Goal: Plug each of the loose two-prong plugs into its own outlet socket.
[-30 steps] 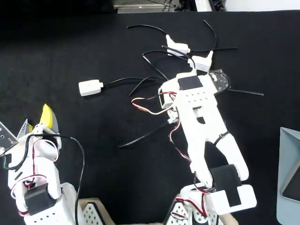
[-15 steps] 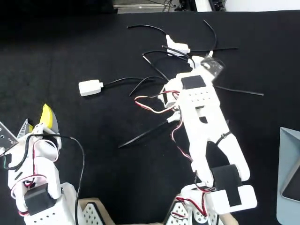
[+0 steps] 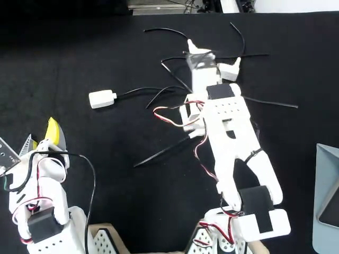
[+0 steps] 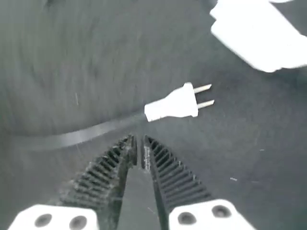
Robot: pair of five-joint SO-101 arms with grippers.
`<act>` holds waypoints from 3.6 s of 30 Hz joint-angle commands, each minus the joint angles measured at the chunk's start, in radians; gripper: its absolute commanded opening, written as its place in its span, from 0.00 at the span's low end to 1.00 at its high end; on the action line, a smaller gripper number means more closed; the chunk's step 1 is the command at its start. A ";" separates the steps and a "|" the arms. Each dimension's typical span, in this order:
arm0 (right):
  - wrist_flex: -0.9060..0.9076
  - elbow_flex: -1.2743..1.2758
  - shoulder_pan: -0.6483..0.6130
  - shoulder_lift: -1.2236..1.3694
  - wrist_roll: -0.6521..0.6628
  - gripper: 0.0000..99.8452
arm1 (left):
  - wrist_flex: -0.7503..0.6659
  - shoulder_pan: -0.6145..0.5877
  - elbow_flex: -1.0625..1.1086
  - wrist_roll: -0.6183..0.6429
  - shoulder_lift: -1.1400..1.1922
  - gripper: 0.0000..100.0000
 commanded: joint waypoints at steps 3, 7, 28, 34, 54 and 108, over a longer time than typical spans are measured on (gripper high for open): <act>0.114 -0.039 0.003 -0.047 0.683 0.01 | -0.020 0.013 -0.038 0.005 -0.006 0.23; 0.114 -0.030 0.005 -0.047 0.841 0.03 | -0.041 0.013 -0.022 0.005 -0.006 0.23; -0.242 0.243 0.026 -0.045 1.192 0.32 | -0.040 0.015 -0.022 0.005 -0.006 0.23; -0.350 0.294 0.072 -0.012 1.192 0.32 | -0.038 0.015 -0.022 0.005 -0.006 0.23; -0.276 0.045 0.091 0.222 1.071 0.29 | -0.040 0.015 -0.022 0.005 -0.006 0.23; 0.041 0.142 -0.089 -0.027 0.816 0.19 | -0.040 0.015 -0.022 -0.015 -0.006 0.23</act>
